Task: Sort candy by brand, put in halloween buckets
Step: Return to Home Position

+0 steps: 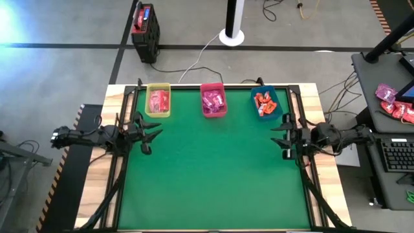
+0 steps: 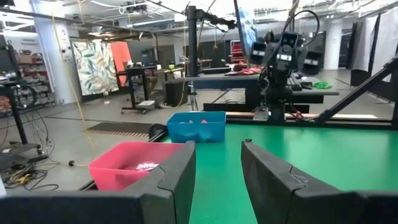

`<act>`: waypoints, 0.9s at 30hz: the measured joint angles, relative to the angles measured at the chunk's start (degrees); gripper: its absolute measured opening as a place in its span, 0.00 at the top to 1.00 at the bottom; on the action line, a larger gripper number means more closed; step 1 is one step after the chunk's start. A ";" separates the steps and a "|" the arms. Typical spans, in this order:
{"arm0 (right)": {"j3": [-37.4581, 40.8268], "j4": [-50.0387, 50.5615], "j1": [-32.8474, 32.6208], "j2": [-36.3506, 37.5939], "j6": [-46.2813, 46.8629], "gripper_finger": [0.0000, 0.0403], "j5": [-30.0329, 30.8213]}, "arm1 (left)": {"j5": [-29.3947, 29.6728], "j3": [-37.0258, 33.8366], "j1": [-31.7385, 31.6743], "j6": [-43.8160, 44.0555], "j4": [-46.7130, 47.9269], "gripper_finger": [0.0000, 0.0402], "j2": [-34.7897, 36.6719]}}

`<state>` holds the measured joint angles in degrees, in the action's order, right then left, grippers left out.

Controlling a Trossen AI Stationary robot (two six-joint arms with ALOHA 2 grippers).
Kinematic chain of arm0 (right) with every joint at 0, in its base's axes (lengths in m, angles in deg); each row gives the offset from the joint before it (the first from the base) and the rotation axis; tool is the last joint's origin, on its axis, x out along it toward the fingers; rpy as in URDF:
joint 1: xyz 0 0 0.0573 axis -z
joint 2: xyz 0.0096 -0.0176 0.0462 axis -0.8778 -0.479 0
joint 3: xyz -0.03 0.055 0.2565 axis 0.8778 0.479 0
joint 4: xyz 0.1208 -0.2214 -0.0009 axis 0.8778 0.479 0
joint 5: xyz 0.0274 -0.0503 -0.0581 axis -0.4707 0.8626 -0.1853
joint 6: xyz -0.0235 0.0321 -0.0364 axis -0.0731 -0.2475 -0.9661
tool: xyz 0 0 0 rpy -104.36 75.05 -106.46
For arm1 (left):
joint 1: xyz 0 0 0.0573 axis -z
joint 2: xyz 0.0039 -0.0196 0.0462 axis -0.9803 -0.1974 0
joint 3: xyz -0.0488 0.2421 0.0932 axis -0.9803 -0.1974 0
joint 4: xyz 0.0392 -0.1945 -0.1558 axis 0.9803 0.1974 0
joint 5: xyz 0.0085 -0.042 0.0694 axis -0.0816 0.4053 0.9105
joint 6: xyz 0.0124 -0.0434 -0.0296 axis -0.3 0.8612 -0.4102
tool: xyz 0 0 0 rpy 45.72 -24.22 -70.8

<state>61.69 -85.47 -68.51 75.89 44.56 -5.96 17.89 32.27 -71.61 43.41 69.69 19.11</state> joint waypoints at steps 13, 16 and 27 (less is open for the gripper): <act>-0.61 -4.20 0.00 -0.52 9.34 0.64 -0.12 | -0.02 0.00 0.02 0.04 -0.13 0.72 -1.76; -0.67 -4.07 0.00 -0.90 9.75 0.64 -0.11 | -0.04 0.00 0.02 0.04 -0.11 0.72 -1.94; -0.81 -3.94 0.00 -0.92 9.73 0.66 -0.10 | -0.04 0.02 0.02 0.07 -0.10 0.72 -2.54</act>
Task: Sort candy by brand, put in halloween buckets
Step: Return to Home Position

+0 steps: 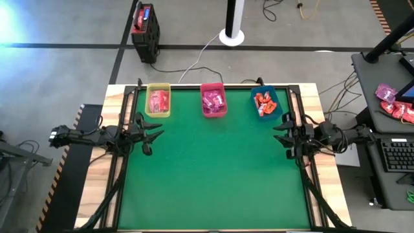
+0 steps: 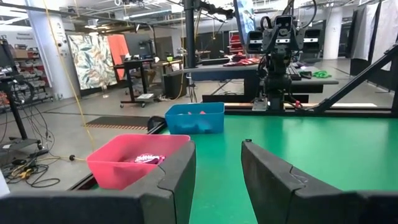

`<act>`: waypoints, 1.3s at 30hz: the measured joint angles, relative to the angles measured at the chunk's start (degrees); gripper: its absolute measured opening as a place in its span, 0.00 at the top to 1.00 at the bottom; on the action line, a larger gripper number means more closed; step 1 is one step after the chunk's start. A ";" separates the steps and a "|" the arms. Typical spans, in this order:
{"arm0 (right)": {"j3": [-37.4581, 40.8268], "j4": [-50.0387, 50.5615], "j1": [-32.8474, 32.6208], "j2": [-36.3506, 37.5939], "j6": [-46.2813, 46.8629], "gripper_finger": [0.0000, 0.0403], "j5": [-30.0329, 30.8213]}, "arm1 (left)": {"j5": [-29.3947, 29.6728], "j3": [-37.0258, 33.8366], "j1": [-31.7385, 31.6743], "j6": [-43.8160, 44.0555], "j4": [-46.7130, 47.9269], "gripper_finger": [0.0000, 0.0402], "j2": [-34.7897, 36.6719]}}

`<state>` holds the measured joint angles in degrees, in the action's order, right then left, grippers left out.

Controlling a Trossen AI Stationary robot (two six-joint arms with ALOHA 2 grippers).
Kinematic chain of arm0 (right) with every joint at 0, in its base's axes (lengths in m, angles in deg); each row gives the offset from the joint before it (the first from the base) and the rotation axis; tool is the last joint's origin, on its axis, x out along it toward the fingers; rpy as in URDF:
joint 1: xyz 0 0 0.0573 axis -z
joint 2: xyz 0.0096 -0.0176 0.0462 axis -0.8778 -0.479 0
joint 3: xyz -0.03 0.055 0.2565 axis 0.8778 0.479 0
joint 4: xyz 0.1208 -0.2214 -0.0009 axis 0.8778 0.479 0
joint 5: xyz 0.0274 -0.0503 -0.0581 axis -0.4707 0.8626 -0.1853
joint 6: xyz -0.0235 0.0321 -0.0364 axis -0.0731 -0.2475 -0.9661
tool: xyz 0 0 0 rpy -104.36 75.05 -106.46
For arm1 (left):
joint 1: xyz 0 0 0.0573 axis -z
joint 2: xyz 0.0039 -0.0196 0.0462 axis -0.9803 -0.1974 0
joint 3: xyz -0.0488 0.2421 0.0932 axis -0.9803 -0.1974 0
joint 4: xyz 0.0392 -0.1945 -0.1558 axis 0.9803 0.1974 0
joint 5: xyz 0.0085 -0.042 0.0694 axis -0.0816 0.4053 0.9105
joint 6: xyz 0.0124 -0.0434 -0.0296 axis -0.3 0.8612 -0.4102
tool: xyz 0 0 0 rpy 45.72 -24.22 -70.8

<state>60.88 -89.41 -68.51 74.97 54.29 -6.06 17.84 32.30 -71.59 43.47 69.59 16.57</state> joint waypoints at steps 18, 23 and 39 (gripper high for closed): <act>-0.02 0.02 0.00 0.00 0.00 0.66 -0.02 | -0.02 0.02 0.00 0.00 -0.01 0.72 -0.07; -0.02 0.02 0.00 0.00 0.00 0.65 -0.01 | -0.02 0.02 0.00 0.00 -0.01 0.72 -0.07; -0.07 0.02 0.00 -0.01 0.00 0.66 -0.01 | -0.02 0.02 0.00 0.01 -0.01 0.72 -0.07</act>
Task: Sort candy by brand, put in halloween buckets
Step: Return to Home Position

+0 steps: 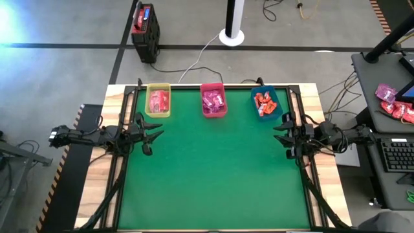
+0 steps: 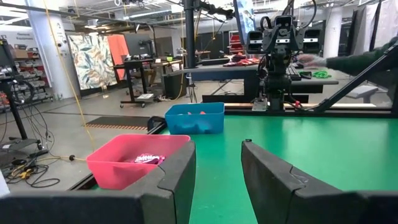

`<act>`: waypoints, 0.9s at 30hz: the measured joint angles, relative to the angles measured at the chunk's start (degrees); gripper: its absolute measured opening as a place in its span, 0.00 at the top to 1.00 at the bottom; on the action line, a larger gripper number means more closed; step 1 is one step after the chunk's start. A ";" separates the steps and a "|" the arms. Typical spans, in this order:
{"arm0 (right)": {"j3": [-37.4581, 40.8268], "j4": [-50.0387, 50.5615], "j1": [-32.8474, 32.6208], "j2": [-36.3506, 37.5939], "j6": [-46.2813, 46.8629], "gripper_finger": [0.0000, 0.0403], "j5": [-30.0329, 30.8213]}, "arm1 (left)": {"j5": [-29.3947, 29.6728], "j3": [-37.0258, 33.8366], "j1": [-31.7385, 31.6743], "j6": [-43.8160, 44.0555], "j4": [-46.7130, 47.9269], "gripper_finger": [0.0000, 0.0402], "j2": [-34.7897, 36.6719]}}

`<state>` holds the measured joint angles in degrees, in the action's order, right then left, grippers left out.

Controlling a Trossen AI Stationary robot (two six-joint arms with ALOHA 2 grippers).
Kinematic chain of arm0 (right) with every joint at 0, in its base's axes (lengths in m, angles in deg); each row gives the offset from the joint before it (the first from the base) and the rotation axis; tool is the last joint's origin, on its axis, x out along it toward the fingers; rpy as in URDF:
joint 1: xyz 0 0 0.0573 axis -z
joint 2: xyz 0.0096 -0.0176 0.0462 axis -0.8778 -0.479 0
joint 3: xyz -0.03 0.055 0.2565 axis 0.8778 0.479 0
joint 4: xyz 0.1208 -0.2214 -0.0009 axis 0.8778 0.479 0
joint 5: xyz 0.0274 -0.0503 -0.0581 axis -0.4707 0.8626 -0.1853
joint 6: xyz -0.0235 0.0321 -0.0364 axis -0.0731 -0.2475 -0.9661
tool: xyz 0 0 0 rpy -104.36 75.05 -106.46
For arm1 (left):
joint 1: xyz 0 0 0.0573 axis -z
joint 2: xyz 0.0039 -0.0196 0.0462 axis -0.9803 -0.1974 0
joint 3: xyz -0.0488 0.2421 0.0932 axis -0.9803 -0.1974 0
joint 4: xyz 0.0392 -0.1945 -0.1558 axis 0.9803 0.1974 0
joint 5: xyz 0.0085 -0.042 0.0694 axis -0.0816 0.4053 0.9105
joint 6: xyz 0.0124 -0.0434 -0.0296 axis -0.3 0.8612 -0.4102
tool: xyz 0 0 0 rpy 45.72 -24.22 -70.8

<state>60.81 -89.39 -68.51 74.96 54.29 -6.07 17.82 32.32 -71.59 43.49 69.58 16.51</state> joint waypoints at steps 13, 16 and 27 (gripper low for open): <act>0.00 0.00 0.00 -0.01 0.00 0.66 -0.01 | 0.00 0.00 0.00 -0.01 0.00 0.72 0.00; 0.00 0.00 0.00 -0.01 -0.01 0.66 -0.01 | 0.00 0.02 0.00 0.01 0.00 0.72 0.00; 0.00 0.00 0.00 0.00 -0.02 0.67 0.01 | -0.02 0.00 0.00 0.00 -0.01 0.72 0.00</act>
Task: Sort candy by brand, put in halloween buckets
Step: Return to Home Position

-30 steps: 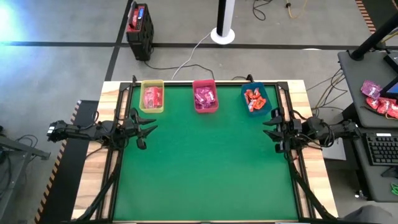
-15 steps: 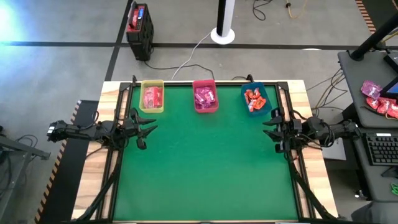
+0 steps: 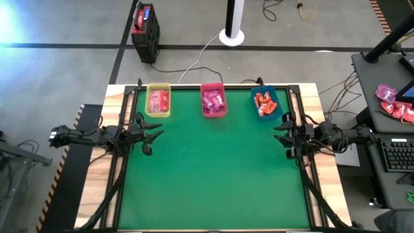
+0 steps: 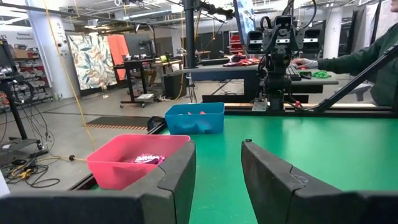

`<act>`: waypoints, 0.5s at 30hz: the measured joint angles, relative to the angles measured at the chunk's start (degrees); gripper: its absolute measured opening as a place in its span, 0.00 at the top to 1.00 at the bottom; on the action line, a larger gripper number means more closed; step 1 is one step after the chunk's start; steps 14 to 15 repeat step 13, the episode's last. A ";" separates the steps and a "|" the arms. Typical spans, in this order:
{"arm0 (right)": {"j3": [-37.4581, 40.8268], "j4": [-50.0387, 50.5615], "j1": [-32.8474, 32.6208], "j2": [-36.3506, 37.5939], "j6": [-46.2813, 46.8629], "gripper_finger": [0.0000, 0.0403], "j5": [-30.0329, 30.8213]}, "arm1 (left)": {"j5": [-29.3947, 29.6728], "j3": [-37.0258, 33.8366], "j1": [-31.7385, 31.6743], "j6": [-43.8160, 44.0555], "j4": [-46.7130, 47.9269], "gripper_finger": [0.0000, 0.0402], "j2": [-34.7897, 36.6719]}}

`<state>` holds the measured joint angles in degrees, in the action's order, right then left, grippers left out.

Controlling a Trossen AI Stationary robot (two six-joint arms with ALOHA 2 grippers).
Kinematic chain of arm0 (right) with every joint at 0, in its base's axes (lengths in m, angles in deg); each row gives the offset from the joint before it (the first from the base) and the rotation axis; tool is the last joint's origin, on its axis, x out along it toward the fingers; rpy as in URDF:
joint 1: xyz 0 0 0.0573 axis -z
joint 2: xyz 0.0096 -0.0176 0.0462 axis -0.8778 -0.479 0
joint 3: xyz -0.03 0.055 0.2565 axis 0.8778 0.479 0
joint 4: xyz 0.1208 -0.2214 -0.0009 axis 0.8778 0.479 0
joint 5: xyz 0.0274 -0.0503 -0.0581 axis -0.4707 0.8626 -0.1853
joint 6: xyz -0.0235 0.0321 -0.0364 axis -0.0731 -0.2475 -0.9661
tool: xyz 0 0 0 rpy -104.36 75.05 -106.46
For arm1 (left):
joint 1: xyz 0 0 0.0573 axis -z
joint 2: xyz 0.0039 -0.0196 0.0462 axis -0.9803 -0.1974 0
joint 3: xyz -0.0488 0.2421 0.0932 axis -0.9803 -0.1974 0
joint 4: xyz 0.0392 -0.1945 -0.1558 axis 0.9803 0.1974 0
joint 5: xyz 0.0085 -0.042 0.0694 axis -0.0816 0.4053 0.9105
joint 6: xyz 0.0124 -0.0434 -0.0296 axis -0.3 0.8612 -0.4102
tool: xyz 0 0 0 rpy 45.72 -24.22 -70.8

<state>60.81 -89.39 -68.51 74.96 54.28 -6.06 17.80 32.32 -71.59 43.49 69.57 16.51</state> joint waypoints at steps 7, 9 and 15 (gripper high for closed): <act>0.00 -0.01 0.00 0.00 0.00 0.66 -0.01 | 0.02 0.02 0.00 0.01 -0.01 0.72 0.00; 0.00 0.00 -0.01 0.01 0.00 0.66 -0.01 | 0.00 0.02 0.00 0.01 0.00 0.72 0.00; 0.00 -0.01 0.00 -0.01 0.01 0.67 -0.01 | 0.00 0.02 0.00 0.00 0.00 0.72 0.00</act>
